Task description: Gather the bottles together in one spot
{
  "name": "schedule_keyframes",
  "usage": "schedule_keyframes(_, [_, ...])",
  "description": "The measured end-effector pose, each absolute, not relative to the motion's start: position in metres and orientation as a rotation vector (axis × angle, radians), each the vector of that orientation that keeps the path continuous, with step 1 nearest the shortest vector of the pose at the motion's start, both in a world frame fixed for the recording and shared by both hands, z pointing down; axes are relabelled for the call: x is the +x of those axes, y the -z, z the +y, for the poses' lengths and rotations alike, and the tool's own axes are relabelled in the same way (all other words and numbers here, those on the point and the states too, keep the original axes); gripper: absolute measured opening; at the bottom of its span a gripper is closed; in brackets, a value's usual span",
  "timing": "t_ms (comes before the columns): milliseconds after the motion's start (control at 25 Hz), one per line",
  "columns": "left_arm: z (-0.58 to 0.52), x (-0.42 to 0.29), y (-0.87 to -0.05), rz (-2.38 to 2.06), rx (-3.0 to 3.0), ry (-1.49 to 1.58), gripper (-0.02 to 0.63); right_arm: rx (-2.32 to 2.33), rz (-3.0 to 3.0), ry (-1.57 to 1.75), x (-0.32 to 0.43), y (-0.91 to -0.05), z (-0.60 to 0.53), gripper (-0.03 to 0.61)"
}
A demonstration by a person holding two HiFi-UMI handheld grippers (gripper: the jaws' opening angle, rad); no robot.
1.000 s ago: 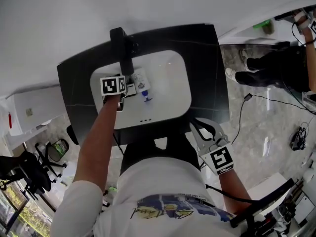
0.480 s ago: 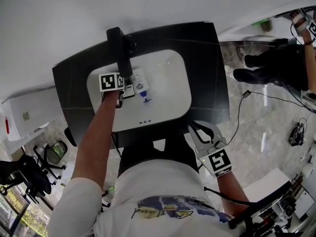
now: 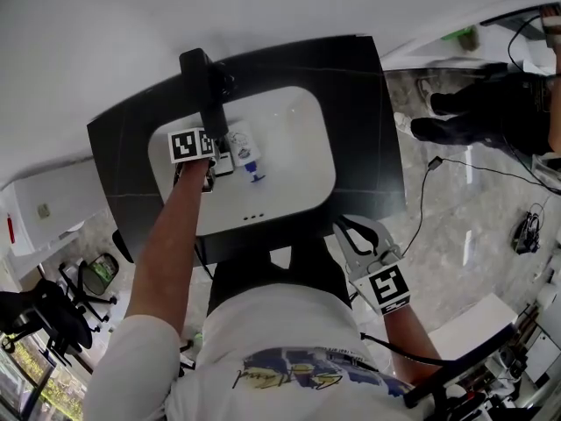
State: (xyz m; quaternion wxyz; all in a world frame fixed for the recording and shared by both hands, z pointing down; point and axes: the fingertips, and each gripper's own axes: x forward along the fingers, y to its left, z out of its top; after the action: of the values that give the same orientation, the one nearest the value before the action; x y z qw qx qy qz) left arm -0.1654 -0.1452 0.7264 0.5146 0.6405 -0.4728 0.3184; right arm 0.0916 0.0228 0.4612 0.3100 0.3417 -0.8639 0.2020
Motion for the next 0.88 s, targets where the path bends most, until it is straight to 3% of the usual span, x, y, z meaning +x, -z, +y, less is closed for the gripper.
schedule_keyframes(880, [-0.119,-0.172,-0.640,-1.419,1.872,-0.756,0.144,0.841,-2.367,-0.473,0.088,-0.446,0.016,0.038])
